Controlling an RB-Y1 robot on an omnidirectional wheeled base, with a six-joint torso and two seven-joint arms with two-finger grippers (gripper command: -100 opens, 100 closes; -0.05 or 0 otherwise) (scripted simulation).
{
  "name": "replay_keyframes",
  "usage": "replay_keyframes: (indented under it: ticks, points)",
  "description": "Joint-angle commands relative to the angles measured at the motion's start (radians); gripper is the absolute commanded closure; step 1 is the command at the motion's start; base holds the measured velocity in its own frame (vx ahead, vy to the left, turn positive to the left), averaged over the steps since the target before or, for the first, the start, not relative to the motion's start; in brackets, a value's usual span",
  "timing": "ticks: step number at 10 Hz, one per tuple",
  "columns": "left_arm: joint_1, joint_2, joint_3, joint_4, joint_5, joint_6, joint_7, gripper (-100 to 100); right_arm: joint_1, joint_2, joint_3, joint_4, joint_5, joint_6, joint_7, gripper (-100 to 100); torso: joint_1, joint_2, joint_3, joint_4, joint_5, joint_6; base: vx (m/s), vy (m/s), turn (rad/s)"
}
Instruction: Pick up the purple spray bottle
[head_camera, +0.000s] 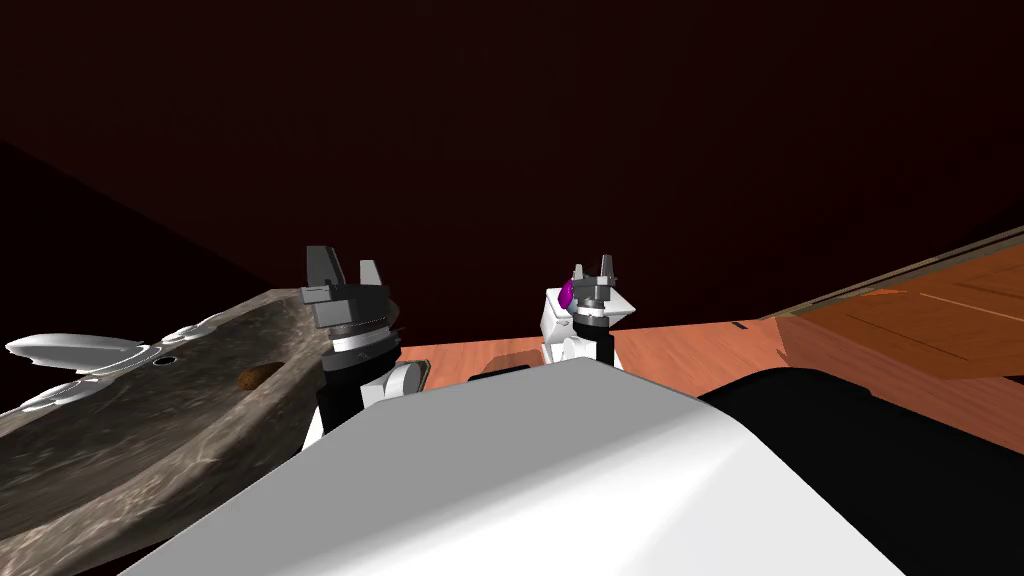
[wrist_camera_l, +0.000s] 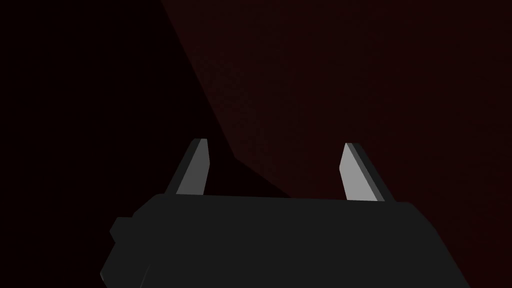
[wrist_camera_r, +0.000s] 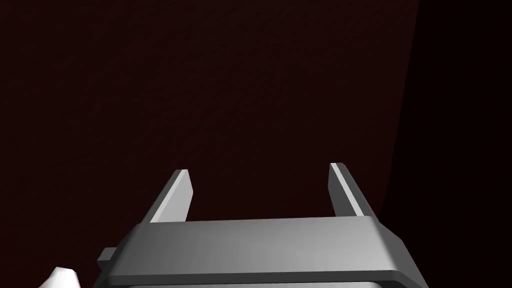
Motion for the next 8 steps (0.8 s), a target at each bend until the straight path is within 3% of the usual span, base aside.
replay_keyframes:
  ticks: [1, 8]
  points:
    - [0.000, 0.000, 0.000, 0.000, 0.000, 0.000, 0.000, 0, 0.004, -0.031, -0.003, 0.006, 0.003, 0.006, 0.000, -100, 0.000, 0.000, 0.000, 0.000, 0.000, 0.000, -0.018, 0.019, -0.021]
    - [0.000, 0.000, 0.000, 0.000, 0.000, 0.000, 0.000, 0, 0.053, -0.206, -0.044, 0.076, 0.040, 0.077, 0.003, -100, 0.006, 0.007, 0.004, 0.002, 0.001, 0.000, -0.082, 0.080, -0.043]
